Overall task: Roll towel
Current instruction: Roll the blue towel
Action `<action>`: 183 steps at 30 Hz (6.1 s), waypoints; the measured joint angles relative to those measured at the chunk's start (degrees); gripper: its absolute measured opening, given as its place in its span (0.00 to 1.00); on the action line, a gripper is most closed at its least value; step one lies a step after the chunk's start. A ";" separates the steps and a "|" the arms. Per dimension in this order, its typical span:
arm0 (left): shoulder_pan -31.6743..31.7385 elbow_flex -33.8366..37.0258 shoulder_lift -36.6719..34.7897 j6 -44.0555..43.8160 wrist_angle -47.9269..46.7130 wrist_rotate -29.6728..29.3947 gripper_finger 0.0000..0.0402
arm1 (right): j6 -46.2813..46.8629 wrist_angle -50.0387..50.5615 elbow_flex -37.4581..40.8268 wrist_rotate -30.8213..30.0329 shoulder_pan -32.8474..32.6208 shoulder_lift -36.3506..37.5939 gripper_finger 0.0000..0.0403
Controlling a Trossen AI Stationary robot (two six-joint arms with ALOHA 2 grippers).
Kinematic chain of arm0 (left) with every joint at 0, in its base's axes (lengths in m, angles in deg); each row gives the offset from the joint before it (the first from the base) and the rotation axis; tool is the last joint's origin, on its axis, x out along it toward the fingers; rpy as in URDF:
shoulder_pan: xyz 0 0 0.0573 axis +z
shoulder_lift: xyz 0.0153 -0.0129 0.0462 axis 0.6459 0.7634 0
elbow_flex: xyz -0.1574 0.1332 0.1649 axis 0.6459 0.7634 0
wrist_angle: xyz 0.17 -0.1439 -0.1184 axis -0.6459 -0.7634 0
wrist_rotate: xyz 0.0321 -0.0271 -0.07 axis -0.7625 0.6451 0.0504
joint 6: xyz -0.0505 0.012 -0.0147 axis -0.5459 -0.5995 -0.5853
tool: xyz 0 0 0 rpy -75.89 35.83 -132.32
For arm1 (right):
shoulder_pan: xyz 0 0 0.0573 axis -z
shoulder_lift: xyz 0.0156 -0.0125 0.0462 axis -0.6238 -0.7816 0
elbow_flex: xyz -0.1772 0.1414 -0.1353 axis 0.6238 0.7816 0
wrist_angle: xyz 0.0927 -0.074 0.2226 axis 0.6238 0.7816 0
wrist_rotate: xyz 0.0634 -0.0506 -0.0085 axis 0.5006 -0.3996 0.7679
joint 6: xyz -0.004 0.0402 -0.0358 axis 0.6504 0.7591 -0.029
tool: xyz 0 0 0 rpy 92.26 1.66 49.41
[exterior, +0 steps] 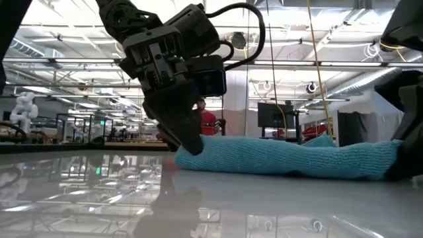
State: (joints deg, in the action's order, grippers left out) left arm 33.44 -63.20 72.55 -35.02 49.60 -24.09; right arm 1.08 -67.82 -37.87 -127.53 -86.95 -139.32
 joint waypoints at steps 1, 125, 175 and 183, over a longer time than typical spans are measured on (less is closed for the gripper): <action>-0.14 0.00 0.00 0.10 -0.03 0.10 0.11 | 1.47 0.38 0.03 0.16 -0.10 0.28 0.02; 3.82 -8.09 8.46 19.63 -13.25 16.99 0.01 | -35.30 5.37 -20.25 -7.50 -0.93 -10.49 0.46; -12.04 -5.99 -3.37 54.67 -15.29 -33.05 0.48 | -4.86 9.12 -14.08 1.08 0.65 -10.35 0.04; -12.21 -6.12 -0.44 59.00 -15.24 -32.89 0.48 | -4.47 8.48 -14.00 1.36 0.68 -10.35 0.04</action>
State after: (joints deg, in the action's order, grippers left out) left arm 21.23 -69.31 72.11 23.98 34.36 -56.97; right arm -3.38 -59.34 -51.87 -126.17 -86.28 -149.67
